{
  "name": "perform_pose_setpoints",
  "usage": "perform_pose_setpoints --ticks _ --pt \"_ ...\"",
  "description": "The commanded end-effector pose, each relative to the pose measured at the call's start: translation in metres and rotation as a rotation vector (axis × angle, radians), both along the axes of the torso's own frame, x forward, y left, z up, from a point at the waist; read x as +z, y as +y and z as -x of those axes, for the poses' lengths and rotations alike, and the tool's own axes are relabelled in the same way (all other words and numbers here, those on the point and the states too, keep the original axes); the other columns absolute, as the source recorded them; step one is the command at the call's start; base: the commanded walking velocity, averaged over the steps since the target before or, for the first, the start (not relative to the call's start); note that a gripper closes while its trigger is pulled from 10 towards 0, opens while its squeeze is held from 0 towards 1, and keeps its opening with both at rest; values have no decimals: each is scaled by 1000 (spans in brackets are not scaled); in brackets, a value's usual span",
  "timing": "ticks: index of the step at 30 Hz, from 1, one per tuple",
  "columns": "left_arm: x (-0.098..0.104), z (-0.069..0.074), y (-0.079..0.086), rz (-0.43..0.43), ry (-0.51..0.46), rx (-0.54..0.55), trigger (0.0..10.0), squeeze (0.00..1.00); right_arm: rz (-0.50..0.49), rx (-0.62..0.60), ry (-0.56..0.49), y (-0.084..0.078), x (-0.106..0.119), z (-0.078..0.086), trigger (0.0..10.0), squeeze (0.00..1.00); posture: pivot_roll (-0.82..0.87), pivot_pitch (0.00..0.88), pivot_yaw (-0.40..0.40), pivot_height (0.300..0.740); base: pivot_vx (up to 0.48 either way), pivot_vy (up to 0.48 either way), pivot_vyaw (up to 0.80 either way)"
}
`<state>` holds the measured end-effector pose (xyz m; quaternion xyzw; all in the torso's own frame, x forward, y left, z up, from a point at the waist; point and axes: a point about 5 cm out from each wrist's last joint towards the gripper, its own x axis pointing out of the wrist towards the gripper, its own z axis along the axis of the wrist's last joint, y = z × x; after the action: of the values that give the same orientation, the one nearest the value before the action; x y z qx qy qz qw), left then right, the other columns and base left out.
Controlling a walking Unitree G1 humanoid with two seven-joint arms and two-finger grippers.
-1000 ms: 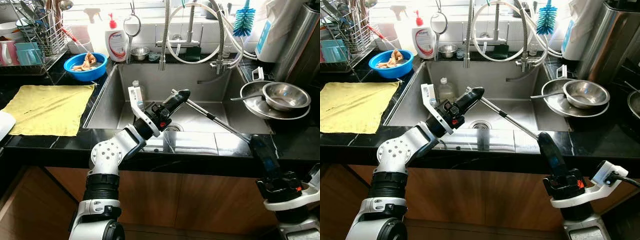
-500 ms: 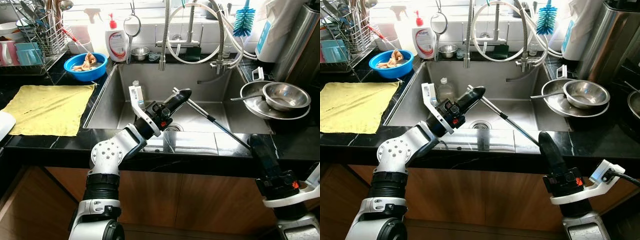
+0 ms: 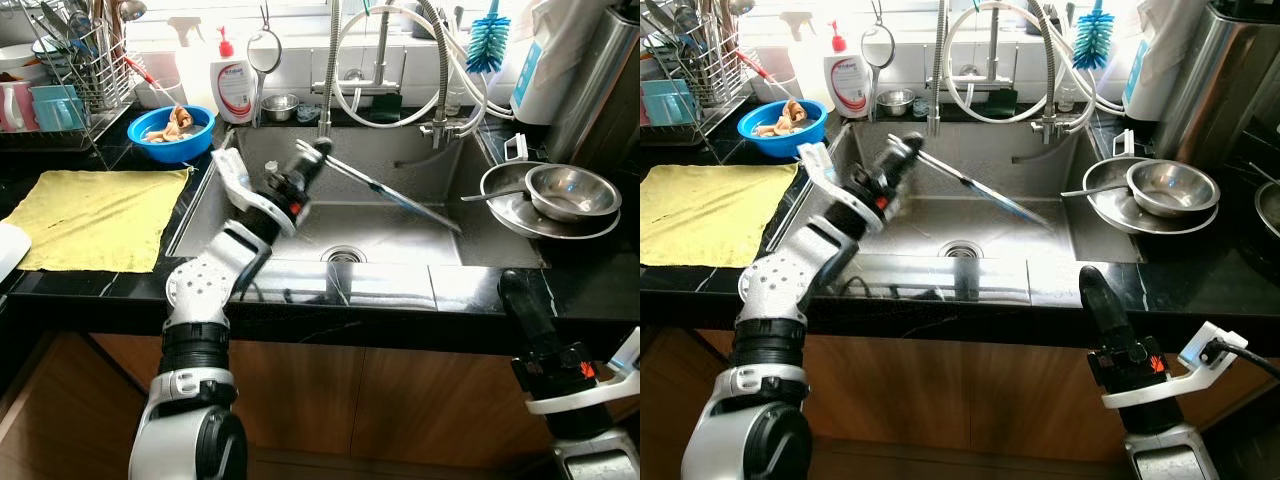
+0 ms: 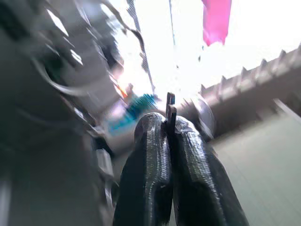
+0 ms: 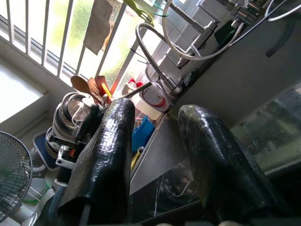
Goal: Kitchen organization
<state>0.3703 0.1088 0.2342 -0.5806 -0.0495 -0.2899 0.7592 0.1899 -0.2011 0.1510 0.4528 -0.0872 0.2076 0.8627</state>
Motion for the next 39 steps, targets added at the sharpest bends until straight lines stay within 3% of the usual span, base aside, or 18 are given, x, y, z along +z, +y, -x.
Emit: perform_pose_setpoints --ticks 1,2,3,4,7,9,10,12,14,17,18,22,27,33,34,35,36,39 --pt "3 -8 12 -41 35 125 10000 0 11 -11 1 -1 0 1 10000 0 -27 0 49 740 0 0 0" --pt "2 -11 16 -69 47 167 10000 0 13 -12 1 -1 0 2 10000 0 -28 0 49 740 0 0 0" --pt "-2 -17 27 -253 86 337 10000 0 21 -23 0 -1 1 1 10000 0 -28 0 50 740 0 0 0" --pt "-2 -17 27 -253 86 337 10000 0 21 -23 0 -1 1 1 10000 0 -28 0 50 740 0 0 0" --pt "-2 -19 31 -593 -2 494 10000 0 50 -31 -10 0 3 0 10000 0 -28 0 49 740 0 0 0" --pt "-9 -19 29 -768 -56 519 10000 0 67 -48 -18 0 5 -1 10000 0 -35 0 52 740 0 0 0" --pt "-9 -19 29 -768 -56 519 10000 0 67 -48 -18 0 5 -1 10000 0 -35 0 52 740 0 0 0" --pt "-15 -18 28 -914 -119 534 10000 0 125 -93 -15 -3 7 -3 10000 0 -37 0 53 740 0 0 0" --pt "-20 -17 27 -982 -142 538 10000 0 160 -110 -2 -5 7 -5 10000 0 -36 0 54 740 0 0 0" --pt "-35 -15 25 -1108 -182 538 10000 0 306 -230 54 -14 3 -11 10000 0 -40 0 55 740 0 0 0" --pt "-43 -13 22 -1174 -204 528 10000 0 441 -338 105 -24 1 -16 10000 0 -39 0 56 740 0 0 0" --pt "-52 -11 20 -1224 -209 510 10000 0 593 -499 131 -39 8 -19 10000 0 -44 0 57 740 0 0 0" --pt "-58 -10 18 -1244 -219 504 10000 0 791 -562 140 -39 10 -23 10000 0 -51 0 61 740 0 0 0" --pt "-63 -10 15 -1282 -236 494 10000 0 833 -578 121 -31 9 -24 10000 0 -48 0 61 740 0 0 0" --pt "-64 -10 15 -1287 -231 491 10000 745 834 -580 124 -31 8 -25 10000 0 -48 0 61 740 0 0 0" --pt "-64 -10 15 -1287 -231 491 10000 745 834 -580 124 -31 8 -25 10000 0 -48 0 61 740 0 0 0" --pt "-65 -10 16 -1290 -226 489 10000 1000 836 -583 126 -31 7 -25 10000 0 -48 0 61 740 0 0 0" --pt "-71 -9 13 -1311 -209 464 10000 1000 855 -592 130 -31 7 -27 10000 0 -47 0 60 740 0 0 0"
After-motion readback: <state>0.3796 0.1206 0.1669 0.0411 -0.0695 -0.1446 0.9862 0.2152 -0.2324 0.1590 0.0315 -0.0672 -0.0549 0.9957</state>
